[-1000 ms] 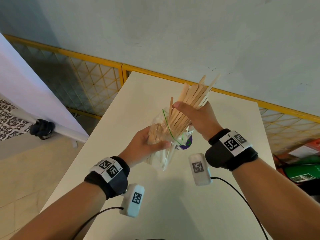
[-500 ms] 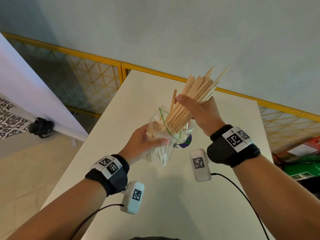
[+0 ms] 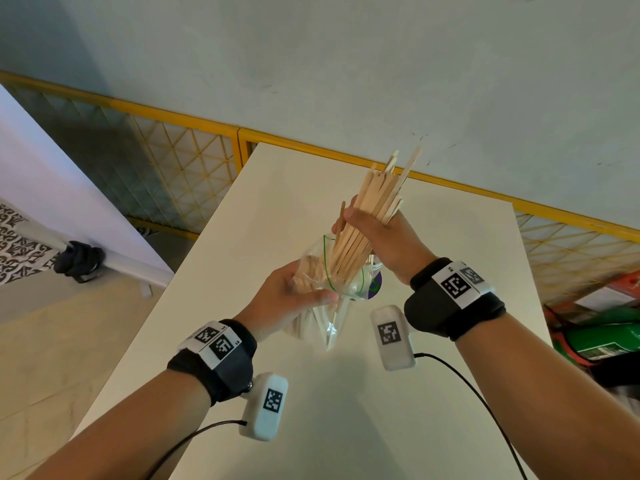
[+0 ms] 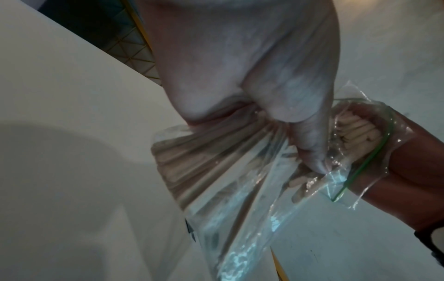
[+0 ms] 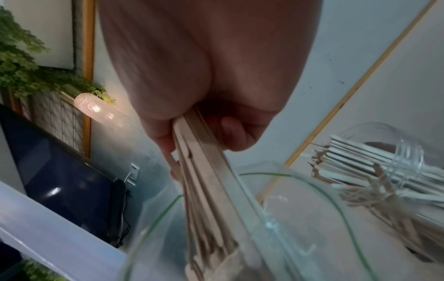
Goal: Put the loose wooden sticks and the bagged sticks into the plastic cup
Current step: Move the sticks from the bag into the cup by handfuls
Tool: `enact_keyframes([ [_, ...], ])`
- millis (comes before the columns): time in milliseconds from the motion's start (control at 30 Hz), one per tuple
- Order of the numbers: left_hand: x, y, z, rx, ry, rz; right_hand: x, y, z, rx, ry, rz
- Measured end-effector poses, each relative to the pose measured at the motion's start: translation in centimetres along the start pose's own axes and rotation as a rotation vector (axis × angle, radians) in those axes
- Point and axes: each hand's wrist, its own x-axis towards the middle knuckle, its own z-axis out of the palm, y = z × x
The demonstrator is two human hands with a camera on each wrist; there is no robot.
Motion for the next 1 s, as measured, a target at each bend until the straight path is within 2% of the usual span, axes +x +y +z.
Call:
enact_keyframes([
  [100,0.1,-0.3,-0.3,-0.006,-0.004,-0.02,0.1,0.0,0.0,-0.02,-0.03,-0.037],
  [267,0.2,-0.6,-0.2,-0.013,0.013,-0.03,0.5,0.6,-0.2,-0.075,0.009,0.027],
  [467,0.6,-0.5,0.3,-0.042,0.049,-0.042,0.9,0.8,0.0,-0.108,-0.042,-0.068],
  [567,1.0,-0.5,0.4,-0.002,0.051,-0.049,1.2,1.0,0.1,-0.087,-0.045,-0.028],
  [733,1.1,-0.4,0.2,0.027,0.043,-0.045,1.7,0.9,-0.2,-0.059,0.098,0.017],
  [1000,1.0,-1.1,0.1,0.008,0.097,-0.056,3.0,0.0,-2.2,0.031,0.386,0.0],
])
